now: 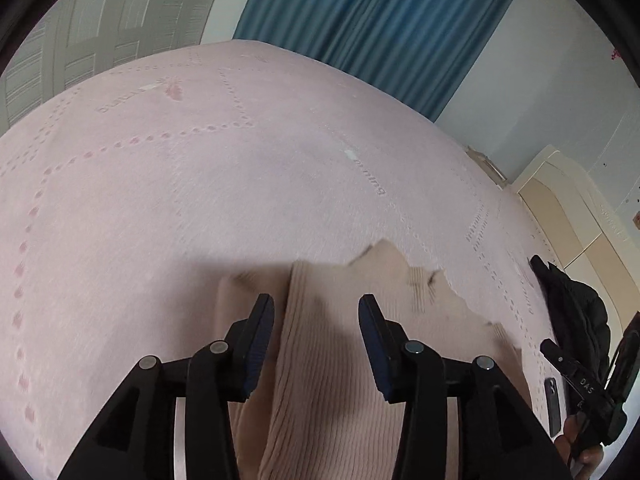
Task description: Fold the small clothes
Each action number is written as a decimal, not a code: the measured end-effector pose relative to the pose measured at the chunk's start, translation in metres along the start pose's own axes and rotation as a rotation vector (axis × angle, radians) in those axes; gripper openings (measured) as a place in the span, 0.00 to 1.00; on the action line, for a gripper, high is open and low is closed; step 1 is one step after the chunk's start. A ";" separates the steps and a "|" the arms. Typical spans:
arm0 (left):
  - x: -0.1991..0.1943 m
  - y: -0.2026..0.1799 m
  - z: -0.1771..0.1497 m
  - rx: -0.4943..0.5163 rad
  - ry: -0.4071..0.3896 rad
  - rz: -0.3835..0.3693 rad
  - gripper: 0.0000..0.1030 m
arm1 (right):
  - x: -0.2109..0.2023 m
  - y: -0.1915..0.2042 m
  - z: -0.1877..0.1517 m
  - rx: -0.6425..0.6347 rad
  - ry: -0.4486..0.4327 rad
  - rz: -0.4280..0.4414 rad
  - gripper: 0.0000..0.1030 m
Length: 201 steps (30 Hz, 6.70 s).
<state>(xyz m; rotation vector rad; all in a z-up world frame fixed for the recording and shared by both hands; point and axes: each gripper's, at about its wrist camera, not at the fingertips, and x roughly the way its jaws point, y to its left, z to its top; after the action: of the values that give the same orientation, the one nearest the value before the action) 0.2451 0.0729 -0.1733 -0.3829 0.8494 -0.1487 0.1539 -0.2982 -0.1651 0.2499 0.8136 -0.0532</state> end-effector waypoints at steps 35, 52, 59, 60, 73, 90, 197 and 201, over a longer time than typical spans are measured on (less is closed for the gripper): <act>0.037 0.012 0.004 -0.038 -0.025 0.003 0.46 | 0.022 0.063 -0.031 -0.133 0.040 0.040 0.42; 0.029 0.056 0.031 -0.168 -0.020 -0.115 0.47 | 0.113 0.127 -0.027 -0.109 0.234 -0.072 0.45; 0.022 0.055 0.034 -0.155 -0.031 -0.139 0.47 | 0.126 0.132 -0.013 -0.122 0.282 -0.114 0.44; 0.022 0.054 0.034 -0.148 -0.031 -0.143 0.48 | 0.122 0.133 -0.015 -0.125 0.288 -0.115 0.44; 0.009 0.071 0.013 -0.182 0.020 -0.256 0.50 | 0.021 0.142 -0.093 -0.196 0.258 -0.138 0.42; -0.033 0.076 -0.077 -0.130 0.146 -0.252 0.52 | -0.033 0.119 -0.166 -0.178 0.254 -0.065 0.42; 0.007 -0.098 -0.063 0.130 0.065 -0.284 0.54 | 0.055 -0.109 -0.068 0.408 0.217 0.390 0.68; 0.008 -0.099 -0.064 0.161 0.071 -0.276 0.54 | 0.068 -0.100 -0.060 0.363 0.242 0.388 0.65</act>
<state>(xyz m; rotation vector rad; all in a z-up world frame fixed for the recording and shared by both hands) 0.2041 -0.0378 -0.1784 -0.3433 0.8449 -0.4862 0.1437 -0.3774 -0.2741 0.7651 0.9809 0.1994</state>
